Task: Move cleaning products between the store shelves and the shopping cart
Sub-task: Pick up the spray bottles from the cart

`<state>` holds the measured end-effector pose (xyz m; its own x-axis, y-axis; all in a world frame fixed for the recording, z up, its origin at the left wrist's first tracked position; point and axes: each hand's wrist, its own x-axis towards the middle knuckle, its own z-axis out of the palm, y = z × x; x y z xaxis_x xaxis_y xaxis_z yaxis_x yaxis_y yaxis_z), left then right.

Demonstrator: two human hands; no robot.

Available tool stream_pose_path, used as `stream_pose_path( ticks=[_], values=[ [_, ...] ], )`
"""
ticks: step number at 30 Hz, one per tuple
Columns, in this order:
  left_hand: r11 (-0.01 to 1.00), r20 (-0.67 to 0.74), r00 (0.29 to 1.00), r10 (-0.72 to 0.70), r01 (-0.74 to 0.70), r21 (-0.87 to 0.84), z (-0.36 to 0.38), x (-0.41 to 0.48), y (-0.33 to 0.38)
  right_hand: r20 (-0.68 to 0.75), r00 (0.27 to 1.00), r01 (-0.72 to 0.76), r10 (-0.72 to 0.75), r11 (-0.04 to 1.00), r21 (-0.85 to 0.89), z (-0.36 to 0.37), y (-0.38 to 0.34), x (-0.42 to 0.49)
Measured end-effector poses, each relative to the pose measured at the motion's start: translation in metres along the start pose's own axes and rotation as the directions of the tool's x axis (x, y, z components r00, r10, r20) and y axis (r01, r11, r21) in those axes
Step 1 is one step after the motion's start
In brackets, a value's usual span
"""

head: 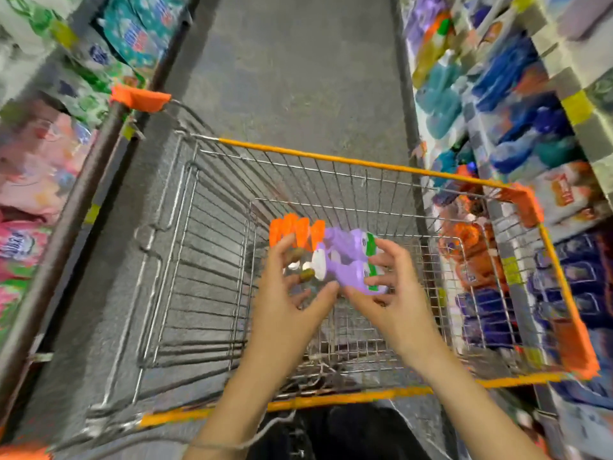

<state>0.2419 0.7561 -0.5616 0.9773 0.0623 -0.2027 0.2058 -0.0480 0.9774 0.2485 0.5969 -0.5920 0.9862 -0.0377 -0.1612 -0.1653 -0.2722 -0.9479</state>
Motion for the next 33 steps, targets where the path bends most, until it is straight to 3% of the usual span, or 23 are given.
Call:
stream_pose_path(
  ticks=[5,9,13,20,26,31,33],
  values=[
    [0.963,-0.007,0.991,-0.136,0.134,0.232,0.012,0.077,-0.078,0.024,0.993,-0.096,0.112,0.926,-0.364,0.032,0.094,0.062],
    [0.860,-0.012,0.902,-0.431,0.415,0.295,0.025,0.126,-0.143,0.077,0.965,-0.130,0.249,0.716,-0.686,0.050,0.153,0.090],
    [0.817,-0.067,0.888,-0.456,0.447,0.364,0.040,0.152,-0.183,0.063,0.941,-0.150,0.332,0.579,-0.802,0.063,0.194,0.109],
    [0.781,-0.105,0.860,-0.500,0.500,0.374,0.058,0.159,-0.222,-0.004,0.938,-0.184,0.347,0.486,-0.854,0.076,0.227,0.118],
    [0.749,-0.114,0.859,-0.499,0.494,0.441,0.072,0.155,-0.212,-0.196,0.915,-0.383,0.352,0.610,-0.693,0.078,0.241,0.123],
    [0.725,-0.095,0.864,-0.495,0.470,0.504,0.094,0.147,-0.190,-0.307,0.920,-0.388,0.244,0.685,-0.617,0.066,0.240,0.120],
    [0.742,-0.044,0.877,-0.478,0.430,0.513,0.107,0.142,-0.184,-0.360,0.892,-0.441,0.272,0.694,-0.569,0.059,0.236,0.117]
  ],
)
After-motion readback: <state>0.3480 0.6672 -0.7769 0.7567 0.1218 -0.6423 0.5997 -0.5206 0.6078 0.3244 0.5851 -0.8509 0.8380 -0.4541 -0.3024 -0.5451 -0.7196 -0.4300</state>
